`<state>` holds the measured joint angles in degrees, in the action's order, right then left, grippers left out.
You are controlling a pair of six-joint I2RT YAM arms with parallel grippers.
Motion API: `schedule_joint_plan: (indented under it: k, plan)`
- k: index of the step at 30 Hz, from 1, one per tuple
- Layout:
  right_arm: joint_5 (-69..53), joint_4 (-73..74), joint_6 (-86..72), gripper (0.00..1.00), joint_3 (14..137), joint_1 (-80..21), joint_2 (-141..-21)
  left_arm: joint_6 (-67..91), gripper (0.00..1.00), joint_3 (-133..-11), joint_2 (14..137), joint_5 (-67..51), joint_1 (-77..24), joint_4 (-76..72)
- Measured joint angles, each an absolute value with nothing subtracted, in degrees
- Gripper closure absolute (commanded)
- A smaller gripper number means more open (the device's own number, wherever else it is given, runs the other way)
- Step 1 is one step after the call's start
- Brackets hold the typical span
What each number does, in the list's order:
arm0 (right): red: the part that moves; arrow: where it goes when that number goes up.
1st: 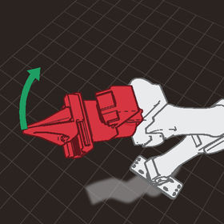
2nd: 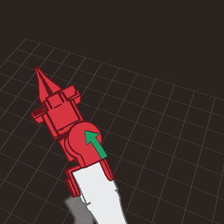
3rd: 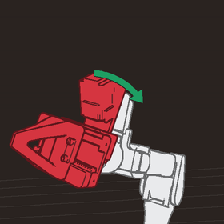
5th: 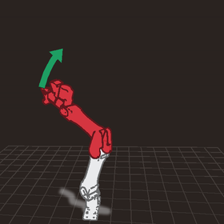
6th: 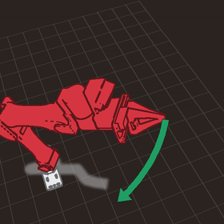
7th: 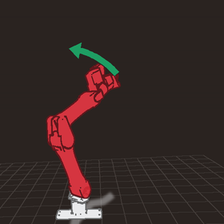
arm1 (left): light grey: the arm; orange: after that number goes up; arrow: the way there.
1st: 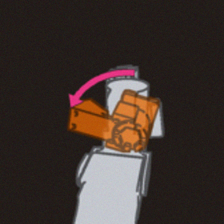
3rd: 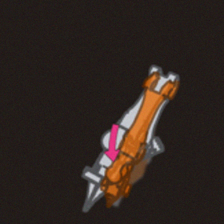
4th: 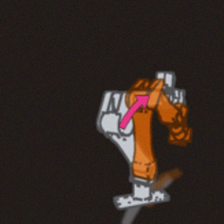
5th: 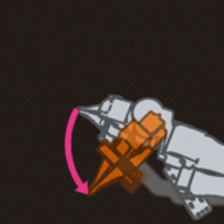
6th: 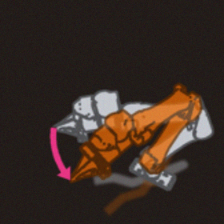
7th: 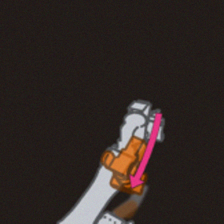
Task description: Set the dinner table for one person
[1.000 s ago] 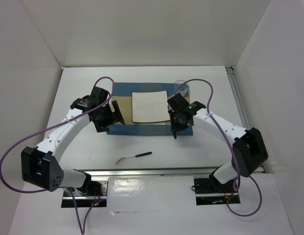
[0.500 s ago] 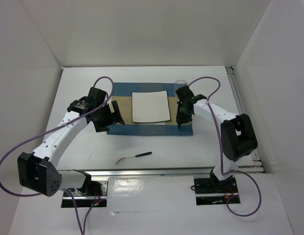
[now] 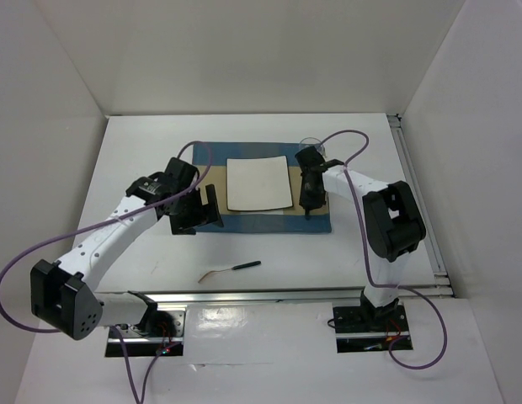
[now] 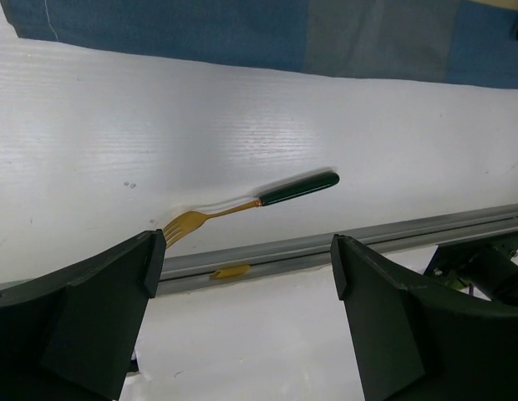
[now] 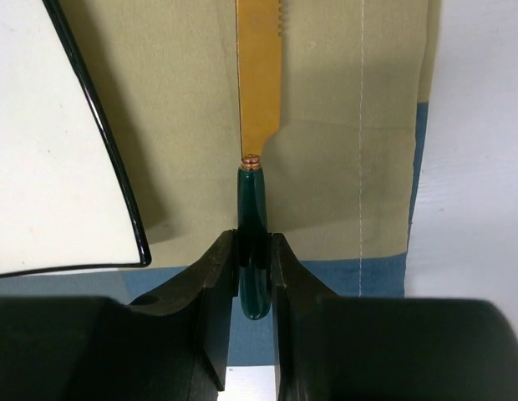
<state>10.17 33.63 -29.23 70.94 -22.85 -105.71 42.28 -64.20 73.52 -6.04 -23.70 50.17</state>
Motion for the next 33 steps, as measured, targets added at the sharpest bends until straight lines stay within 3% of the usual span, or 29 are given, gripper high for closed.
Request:
schedule_joint_plan:
  k: [1, 6, 9, 20, 28, 33]
  plan:
    - [10.3, 33.6, -29.2, 0.58, 71.1, -22.9, -105.8, 42.4, 0.0, -64.1, 73.5, -5.8, -24.0, 50.3]
    - [10.6, 33.6, -28.6, 0.57, 71.4, -22.8, -105.9, 42.4, 0.0, -64.0, 73.9, -5.2, -25.2, 50.7]
    - [10.9, 33.6, -28.4, 0.44, 71.4, -22.8, -105.9, 42.4, 0.0, -64.0, 74.3, -5.0, -25.4, 50.9]
    - [12.4, 37.1, -28.8, 0.3, 73.0, -23.2, -101.6, 41.8, 0.0, -66.1, 77.9, -2.8, -25.4, 52.6]
    - [13.0, 41.4, -25.8, 0.32, 76.5, -27.3, -89.2, 43.3, 0.0, -68.9, 80.4, 0.0, -25.6, 54.0]
    - [10.8, 42.2, -22.8, 0.29, 76.4, -33.1, -85.4, 52.8, 0.0, -64.4, 76.2, 0.7, -28.8, 53.5]
